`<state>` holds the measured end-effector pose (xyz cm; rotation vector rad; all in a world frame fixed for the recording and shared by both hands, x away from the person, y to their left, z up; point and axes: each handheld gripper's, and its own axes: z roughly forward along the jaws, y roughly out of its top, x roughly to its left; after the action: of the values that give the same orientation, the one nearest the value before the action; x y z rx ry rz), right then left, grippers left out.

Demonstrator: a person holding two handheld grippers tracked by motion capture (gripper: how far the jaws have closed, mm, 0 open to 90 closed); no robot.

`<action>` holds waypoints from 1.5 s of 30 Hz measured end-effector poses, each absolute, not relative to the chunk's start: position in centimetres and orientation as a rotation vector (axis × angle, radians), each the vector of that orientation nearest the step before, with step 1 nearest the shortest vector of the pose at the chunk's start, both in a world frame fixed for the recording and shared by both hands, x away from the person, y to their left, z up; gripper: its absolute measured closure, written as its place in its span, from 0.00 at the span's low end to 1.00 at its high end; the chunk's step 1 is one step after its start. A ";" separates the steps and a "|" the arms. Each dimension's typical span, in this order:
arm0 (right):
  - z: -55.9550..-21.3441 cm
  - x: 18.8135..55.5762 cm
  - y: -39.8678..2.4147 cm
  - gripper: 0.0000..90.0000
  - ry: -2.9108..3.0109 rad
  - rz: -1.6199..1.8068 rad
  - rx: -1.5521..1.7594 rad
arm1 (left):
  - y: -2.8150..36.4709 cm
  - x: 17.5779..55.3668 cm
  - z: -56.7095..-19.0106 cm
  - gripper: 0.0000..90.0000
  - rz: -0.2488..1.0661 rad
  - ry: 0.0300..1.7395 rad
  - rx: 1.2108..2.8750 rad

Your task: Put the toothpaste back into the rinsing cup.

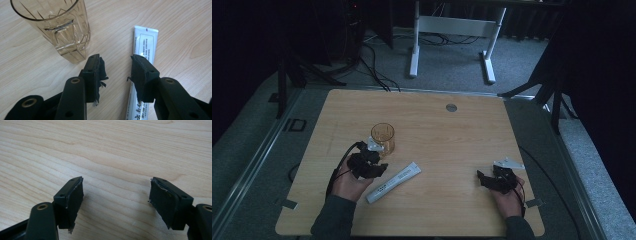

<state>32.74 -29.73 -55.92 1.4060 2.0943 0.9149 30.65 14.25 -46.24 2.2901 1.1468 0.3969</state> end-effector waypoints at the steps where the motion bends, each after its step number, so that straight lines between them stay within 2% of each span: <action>1: -55.9 32.7 -29.7 0.30 2.094 0.915 1.406 | 14.2 30.7 -46.2 0.66 0.396 1.146 2.292; 45: -55.9 32.7 -29.7 0.30 2.094 0.915 1.405 | 11.1 32.0 -46.9 0.68 0.269 1.161 2.443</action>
<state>32.74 -29.73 -55.92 1.4054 2.0943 0.9150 32.03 11.12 -46.86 2.4434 1.1610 0.2694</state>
